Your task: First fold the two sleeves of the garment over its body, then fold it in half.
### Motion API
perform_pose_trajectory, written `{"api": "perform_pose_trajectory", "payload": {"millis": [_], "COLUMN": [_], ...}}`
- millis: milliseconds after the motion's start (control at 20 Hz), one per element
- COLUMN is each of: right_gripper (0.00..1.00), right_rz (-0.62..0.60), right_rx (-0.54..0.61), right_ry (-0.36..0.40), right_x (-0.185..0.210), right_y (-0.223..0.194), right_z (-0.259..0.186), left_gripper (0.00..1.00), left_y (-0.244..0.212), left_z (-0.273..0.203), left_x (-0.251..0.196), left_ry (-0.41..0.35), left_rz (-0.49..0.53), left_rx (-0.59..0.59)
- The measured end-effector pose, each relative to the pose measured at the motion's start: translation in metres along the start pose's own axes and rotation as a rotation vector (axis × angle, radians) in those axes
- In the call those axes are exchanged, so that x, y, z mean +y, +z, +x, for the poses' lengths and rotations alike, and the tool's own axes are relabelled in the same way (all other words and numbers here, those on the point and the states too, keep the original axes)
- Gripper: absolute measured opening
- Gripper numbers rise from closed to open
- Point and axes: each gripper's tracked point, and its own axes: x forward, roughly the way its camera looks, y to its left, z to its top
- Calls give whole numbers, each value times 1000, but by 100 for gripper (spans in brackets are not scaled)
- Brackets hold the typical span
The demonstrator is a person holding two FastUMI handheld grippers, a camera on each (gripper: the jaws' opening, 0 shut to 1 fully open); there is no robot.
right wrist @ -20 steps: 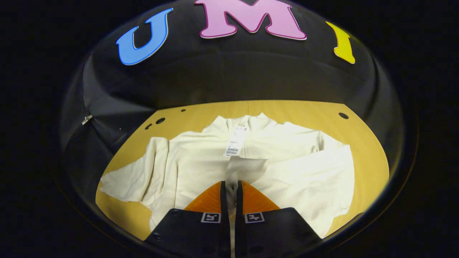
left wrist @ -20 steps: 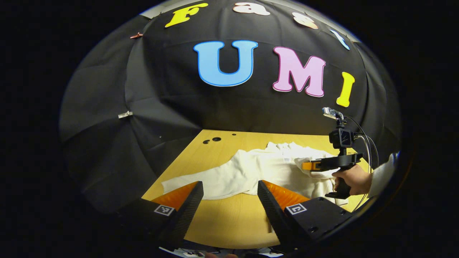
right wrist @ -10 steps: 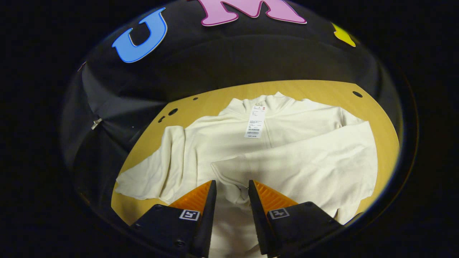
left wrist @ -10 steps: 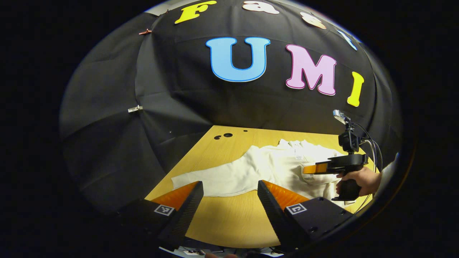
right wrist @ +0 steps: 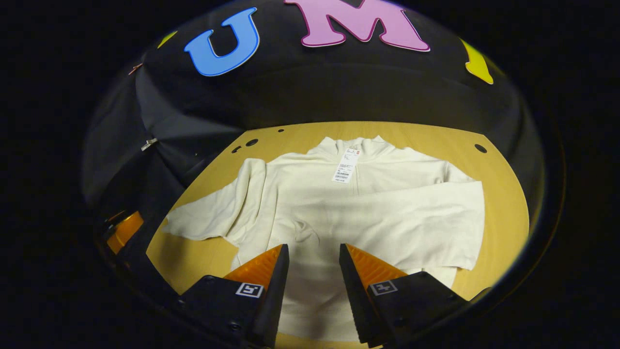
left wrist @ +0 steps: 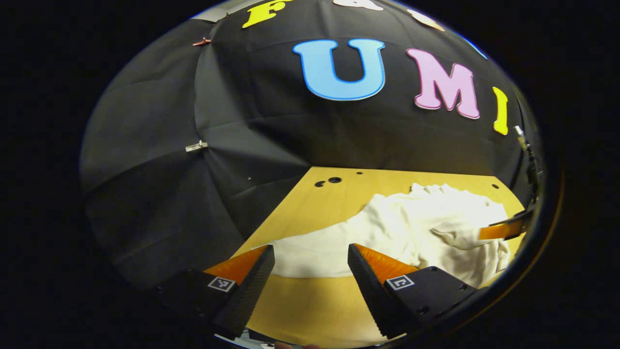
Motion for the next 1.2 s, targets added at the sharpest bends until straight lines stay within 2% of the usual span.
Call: {"api": "perform_pose_trajectory", "payload": {"millis": [250, 600, 700, 750, 800, 900, 1000, 1100, 1200], "right_gripper": [64, 64, 64, 64, 64, 64, 64, 64, 64], "right_rz": [21, 24, 32, 30, 20, 16, 26, 31, 27], "right_rx": [-3, 5, 0, -4, -4, 2, 10, 13, 10], "right_ry": [-19, -74, -80, -77, -69, -60, -49, -42, -39], "right_x": [-18, -43, -45, -44, -41, -39, -36, -36, -38], "right_y": [-8, -20, -19, -19, -20, -25, -30, -33, -35], "right_z": [-37, -62, -65, -67, -70, -73, -73, -75, -79], "left_gripper": [98, 98, 97, 98, 98, 86, 80, 53, 26], "left_y": [-35, -69, -82, -97, -99, -101, -101, -96, -93], "left_z": [56, 99, 104, 113, 120, 119, 123, 124, 125], "left_x": [32, 60, 60, 58, 55, 52, 44, 37, 36], "left_ry": [103, 171, 169, 142, 115, 94, 45, 7, 22], "left_rz": [-7, -62, -81, -101, -131, -144, -109, -40, 33], "left_rx": [106, 222, 261, 315, 314, 314, 307, 304, 318]}}
